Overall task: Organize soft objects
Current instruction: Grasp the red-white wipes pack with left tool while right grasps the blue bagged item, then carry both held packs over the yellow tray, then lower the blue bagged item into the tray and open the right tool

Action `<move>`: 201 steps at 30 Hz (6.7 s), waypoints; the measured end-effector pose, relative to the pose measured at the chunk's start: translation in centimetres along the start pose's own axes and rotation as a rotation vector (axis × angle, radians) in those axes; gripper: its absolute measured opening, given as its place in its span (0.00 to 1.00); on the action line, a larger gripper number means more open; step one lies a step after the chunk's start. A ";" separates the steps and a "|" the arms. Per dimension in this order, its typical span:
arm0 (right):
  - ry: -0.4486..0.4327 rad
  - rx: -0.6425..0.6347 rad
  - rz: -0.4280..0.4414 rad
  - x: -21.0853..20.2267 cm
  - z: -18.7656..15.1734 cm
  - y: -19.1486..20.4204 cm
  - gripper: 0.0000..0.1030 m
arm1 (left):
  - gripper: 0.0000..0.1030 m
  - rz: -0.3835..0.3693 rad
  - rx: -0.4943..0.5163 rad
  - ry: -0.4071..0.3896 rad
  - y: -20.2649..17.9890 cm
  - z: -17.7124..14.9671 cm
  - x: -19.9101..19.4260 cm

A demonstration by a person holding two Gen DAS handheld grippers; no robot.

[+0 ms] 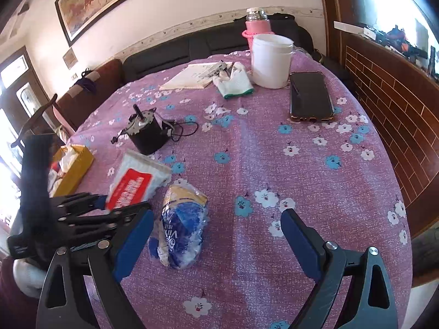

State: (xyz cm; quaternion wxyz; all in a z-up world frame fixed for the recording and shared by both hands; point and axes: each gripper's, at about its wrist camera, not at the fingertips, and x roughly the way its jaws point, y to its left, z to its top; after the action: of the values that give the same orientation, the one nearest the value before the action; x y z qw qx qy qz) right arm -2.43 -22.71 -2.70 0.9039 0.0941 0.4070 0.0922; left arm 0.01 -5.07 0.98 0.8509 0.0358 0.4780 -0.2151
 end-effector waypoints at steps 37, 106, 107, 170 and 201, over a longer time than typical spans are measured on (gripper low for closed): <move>0.068 -0.176 -0.161 2.0 -1.7 7.2 0.44 | 0.42 0.088 -0.055 -0.133 3.9 -5.2 -7.1; 0.023 -0.316 0.056 -2.1 -6.5 21.2 0.45 | 0.43 0.081 -0.300 -0.292 13.4 -14.2 -19.7; 0.023 -0.325 0.061 -2.1 -6.4 21.7 0.45 | 0.43 0.091 -0.305 -0.295 13.8 -14.3 -19.9; 0.207 -0.452 0.357 8.4 -2.6 37.3 0.46 | 0.44 0.313 -0.328 -0.027 34.3 -6.2 -14.3; 0.266 -0.438 0.374 10.3 -2.6 37.0 0.45 | 0.44 0.293 -0.269 0.020 35.0 -2.1 -12.2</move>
State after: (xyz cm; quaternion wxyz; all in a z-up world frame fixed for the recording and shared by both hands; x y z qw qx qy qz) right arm -1.02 15.72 -2.69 0.8090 -0.0424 0.4676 0.3536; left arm 6.88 31.23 4.89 0.8654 -0.0069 0.5005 -0.0228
